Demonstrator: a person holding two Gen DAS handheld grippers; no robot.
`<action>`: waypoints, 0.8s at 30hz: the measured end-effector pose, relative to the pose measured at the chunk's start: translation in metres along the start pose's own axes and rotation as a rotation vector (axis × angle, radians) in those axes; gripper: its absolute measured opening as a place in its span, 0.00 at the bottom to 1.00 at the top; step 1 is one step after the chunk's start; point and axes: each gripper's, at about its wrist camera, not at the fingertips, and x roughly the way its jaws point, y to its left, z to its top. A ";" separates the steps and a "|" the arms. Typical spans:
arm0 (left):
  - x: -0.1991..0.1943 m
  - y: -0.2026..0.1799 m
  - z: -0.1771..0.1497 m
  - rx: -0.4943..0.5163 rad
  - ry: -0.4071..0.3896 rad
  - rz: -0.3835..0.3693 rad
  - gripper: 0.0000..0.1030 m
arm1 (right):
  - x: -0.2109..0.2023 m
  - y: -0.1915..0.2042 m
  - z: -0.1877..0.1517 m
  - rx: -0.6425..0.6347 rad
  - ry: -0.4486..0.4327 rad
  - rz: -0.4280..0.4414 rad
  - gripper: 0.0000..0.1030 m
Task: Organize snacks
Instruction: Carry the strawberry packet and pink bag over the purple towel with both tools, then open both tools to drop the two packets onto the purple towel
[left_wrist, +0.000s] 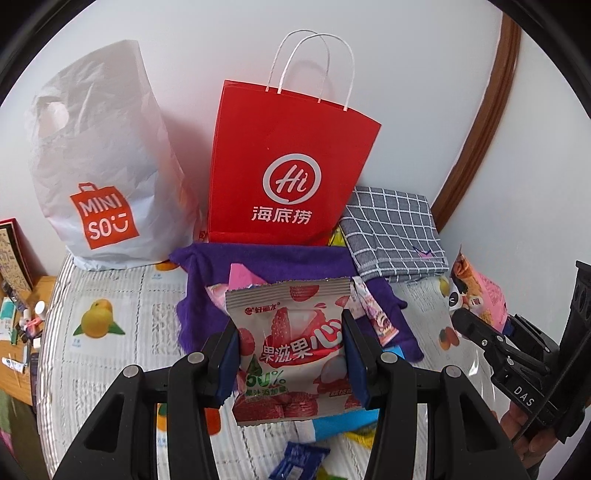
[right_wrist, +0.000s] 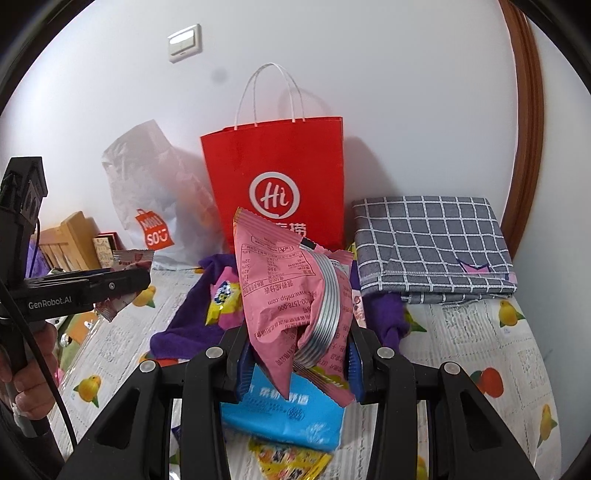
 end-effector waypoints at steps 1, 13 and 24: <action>0.004 0.002 0.003 -0.005 0.001 -0.003 0.45 | 0.003 -0.002 0.003 0.001 0.002 -0.002 0.39; 0.057 0.023 0.039 -0.068 0.047 -0.001 0.45 | 0.063 -0.023 0.033 0.008 0.055 0.000 0.39; 0.110 0.029 0.054 -0.078 0.101 0.007 0.45 | 0.149 -0.021 0.038 -0.062 0.205 0.052 0.39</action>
